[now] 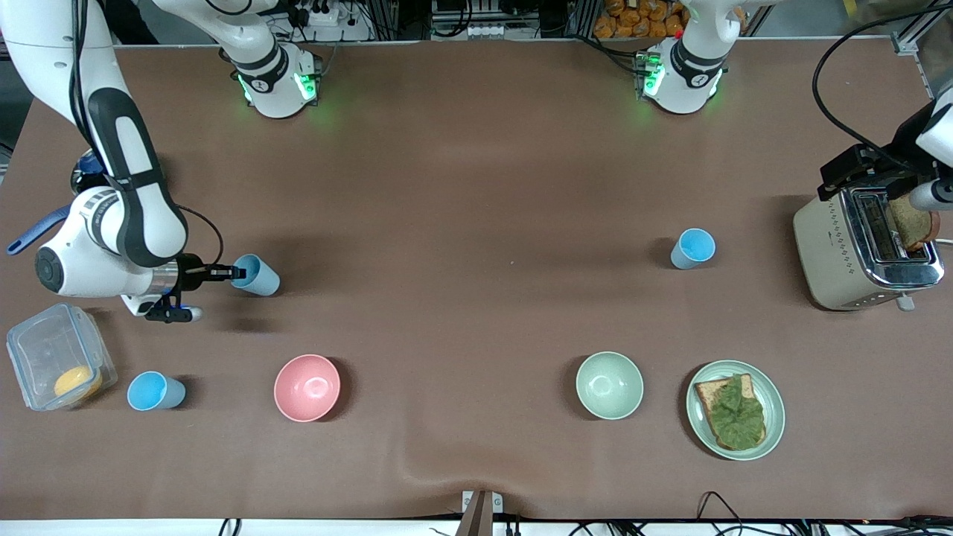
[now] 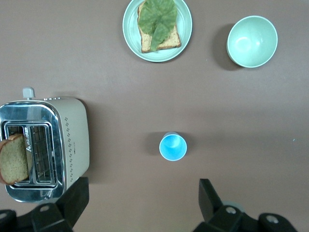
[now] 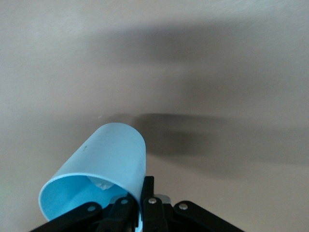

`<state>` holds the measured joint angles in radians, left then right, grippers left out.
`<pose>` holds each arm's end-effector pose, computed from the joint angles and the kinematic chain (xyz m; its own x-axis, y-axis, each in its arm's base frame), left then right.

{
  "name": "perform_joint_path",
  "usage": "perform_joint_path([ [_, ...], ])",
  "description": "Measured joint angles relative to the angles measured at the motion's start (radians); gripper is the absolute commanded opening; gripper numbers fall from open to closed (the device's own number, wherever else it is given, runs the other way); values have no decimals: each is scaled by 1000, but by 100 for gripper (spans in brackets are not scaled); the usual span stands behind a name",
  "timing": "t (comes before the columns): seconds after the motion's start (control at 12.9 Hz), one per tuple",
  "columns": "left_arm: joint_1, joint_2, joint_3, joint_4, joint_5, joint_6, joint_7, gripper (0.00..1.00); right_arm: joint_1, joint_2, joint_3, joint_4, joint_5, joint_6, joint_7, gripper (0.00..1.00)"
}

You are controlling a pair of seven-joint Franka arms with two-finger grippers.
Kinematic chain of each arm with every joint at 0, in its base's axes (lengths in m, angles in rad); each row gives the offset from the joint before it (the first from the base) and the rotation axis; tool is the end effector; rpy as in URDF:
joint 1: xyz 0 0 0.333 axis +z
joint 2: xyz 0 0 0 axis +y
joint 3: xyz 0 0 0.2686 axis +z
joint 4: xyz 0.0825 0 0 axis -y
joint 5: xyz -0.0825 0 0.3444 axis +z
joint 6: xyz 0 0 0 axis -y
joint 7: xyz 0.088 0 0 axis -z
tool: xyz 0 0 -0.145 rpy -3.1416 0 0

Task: Stack blue cups with both arms
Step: 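Carry the blue cup to the table middle and set it down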

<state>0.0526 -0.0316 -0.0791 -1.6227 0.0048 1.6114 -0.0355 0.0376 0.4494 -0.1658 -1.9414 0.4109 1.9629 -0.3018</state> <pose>0.5107 -0.0133 0.5363 0.9998 0.0088 0.0204 0.0089 -0.9999 -0.0066 0.5131 -0.0283 0.1811 0.9407 -0.0024 -0.3391 -0.1189 -0.9389 -0.3230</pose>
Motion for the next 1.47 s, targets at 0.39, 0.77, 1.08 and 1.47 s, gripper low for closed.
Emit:
perform_joint_path([
  [0.39,0,5,1,0,0,10,0,100,120,-61,16,57,21,-112,246,0],
  [0.77,0,11,0,-17,-6,22,0,100,353,-88,22,57,121,-49,531,0],
  [1.08,0,12,4,-89,-44,76,0,100,554,-75,25,51,124,123,776,0],
  [1.47,-17,14,2,-176,-46,152,-1,100,739,15,25,38,289,392,896,0],
])
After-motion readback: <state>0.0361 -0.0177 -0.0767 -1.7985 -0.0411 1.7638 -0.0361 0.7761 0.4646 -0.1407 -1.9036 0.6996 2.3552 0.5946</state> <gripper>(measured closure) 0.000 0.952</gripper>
